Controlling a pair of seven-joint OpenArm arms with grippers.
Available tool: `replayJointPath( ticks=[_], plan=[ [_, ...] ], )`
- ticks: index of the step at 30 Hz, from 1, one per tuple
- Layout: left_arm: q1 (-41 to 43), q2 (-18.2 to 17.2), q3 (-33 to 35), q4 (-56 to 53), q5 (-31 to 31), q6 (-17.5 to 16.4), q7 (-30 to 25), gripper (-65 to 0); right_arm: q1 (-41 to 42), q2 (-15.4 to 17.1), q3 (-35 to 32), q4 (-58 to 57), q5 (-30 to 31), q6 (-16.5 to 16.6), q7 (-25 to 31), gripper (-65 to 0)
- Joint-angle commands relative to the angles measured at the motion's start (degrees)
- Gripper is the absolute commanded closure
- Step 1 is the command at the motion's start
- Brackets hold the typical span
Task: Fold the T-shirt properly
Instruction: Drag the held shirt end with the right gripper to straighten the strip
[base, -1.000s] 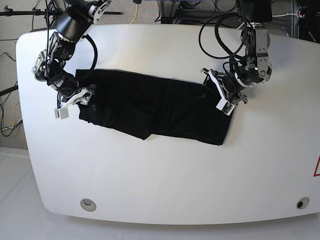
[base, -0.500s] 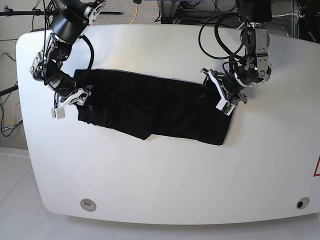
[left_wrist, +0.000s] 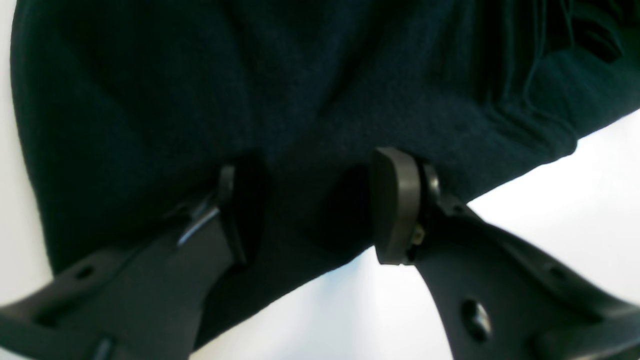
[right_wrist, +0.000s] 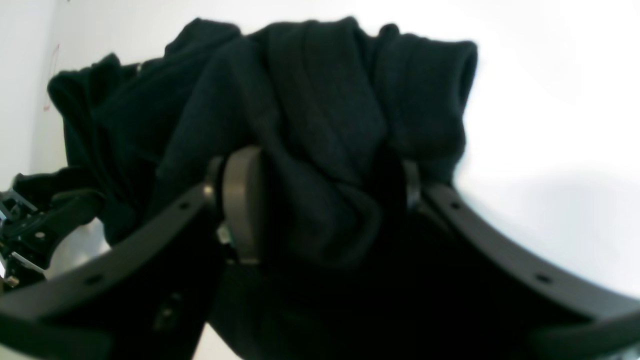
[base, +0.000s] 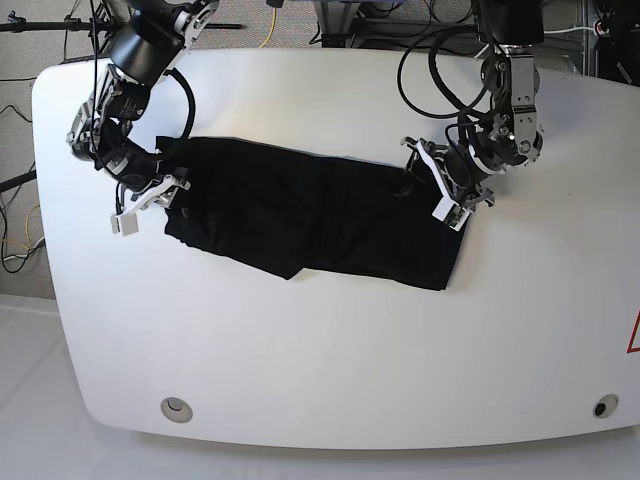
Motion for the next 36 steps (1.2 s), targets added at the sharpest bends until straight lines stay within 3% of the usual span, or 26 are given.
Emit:
replayJointPath(
  ticks=[1,8,17,23,27,36],
  plan=[
    [-0.26,-0.36,0.05,0.23,0.53,-0.06,1.35,-31.7,-0.02,0.27,-0.15,1.52,-2.38,-0.51,-2.41,-23.3],
    [-0.12,-0.59,0.09,0.26,0.39,-0.06,1.32,-31.1,-0.11,-0.6,-0.49,5.08,-2.04,-0.51,-3.69,0.0],
    [-0.28,-0.51,-0.17,0.31,0.27,-0.06,1.53,-31.2,0.89,-0.39,-0.23,5.58,-1.23,-0.51,-3.83,-1.5],
    [0.08,-0.42,-0.42,0.15,0.28,-0.06,1.77,-31.5,1.05,-0.18,0.02,5.56,-0.82,-0.51,-3.85,-13.5],
    [-0.02,-0.34,-0.39,0.1,0.27,-0.06,1.53,-32.0,0.43,-0.73,-1.1,7.3,-0.61,-0.51,-4.04,-18.2],
    [-0.13,-0.29,-0.27,0.09,0.34,-0.06,1.85,-32.0,0.3,-1.79,-5.61,10.01,-0.82,-0.51,-4.55,-10.2]
  ],
)
